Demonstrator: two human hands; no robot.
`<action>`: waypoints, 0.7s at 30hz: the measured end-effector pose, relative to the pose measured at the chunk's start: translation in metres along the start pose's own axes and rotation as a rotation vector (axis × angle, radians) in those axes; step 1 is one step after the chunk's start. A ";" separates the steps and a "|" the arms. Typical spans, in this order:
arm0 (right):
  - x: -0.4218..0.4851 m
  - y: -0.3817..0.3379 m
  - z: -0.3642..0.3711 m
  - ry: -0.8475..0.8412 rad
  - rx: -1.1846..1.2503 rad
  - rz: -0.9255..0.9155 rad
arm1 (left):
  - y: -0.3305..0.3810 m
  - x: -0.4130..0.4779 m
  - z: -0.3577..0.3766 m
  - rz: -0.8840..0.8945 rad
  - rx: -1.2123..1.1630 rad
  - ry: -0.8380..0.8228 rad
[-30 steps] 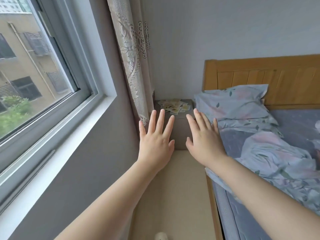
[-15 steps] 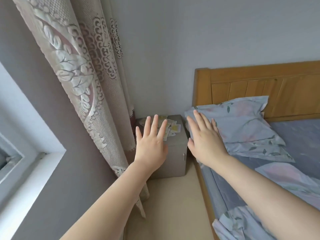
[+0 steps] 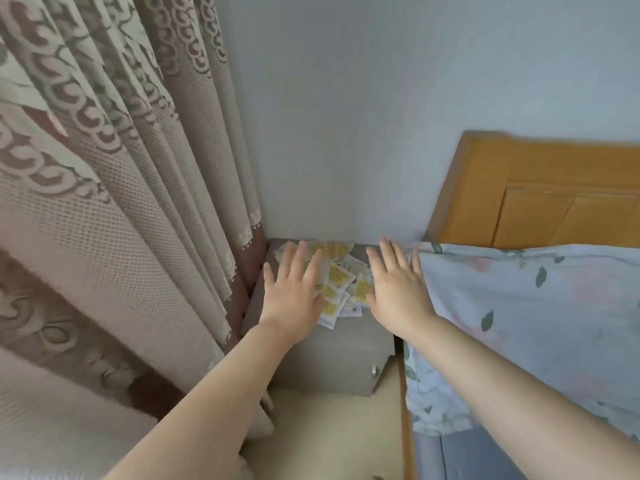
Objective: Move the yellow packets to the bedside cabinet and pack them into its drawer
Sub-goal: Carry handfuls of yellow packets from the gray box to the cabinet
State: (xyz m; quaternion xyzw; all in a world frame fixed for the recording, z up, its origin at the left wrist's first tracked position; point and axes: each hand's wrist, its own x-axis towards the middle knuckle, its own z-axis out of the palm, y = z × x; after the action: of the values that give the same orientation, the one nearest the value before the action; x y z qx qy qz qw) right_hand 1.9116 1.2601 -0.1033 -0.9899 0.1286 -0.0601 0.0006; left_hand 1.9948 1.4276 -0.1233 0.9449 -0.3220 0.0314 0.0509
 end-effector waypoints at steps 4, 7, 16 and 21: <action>0.066 0.016 0.037 -0.095 0.007 -0.049 | -0.012 0.055 0.036 -0.142 -0.097 -0.102; 0.112 0.020 0.071 -0.134 0.047 -0.065 | -0.026 0.089 0.066 -0.215 -0.161 -0.181; 0.209 0.022 0.181 -0.398 0.039 0.042 | -0.087 0.178 0.178 -0.426 -0.503 -0.480; 0.240 0.014 0.235 -0.543 0.072 0.002 | -0.116 0.203 0.241 -0.656 -0.649 -0.553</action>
State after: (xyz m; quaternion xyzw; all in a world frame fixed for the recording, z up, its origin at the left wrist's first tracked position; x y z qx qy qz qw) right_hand 2.1664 1.1819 -0.3080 -0.9690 0.1223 0.2030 0.0703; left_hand 2.2324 1.3681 -0.3531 0.9045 -0.0047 -0.3374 0.2607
